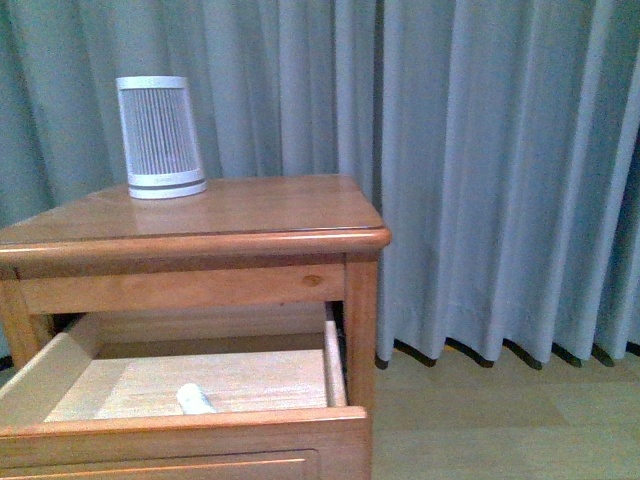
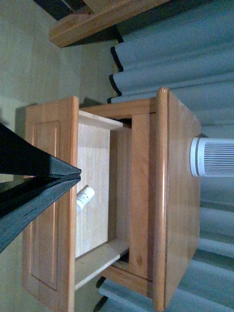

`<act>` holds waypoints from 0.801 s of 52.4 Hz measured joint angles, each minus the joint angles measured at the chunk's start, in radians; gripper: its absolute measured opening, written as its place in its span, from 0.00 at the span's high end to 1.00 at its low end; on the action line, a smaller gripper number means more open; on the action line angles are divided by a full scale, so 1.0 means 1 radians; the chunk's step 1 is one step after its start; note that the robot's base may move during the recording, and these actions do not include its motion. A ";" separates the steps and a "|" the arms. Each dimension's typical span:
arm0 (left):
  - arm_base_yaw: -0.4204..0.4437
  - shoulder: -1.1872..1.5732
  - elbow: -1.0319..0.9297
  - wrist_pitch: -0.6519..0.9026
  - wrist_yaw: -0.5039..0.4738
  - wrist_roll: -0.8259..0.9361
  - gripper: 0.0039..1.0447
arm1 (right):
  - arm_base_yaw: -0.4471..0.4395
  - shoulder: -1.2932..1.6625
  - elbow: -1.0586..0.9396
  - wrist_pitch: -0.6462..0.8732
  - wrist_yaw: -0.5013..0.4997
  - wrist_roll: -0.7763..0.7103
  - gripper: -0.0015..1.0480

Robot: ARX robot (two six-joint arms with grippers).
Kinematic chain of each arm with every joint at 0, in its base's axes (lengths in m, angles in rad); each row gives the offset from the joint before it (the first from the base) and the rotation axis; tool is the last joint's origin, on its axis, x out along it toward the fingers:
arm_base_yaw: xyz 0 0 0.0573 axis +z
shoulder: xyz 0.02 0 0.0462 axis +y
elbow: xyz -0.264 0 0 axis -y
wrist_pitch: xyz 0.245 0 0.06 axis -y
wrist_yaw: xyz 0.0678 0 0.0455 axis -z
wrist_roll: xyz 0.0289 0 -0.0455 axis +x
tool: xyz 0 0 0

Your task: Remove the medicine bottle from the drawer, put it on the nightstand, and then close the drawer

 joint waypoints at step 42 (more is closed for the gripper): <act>0.000 -0.163 -0.138 0.003 -0.005 0.002 0.97 | 0.039 0.521 0.301 0.035 -0.208 0.101 0.07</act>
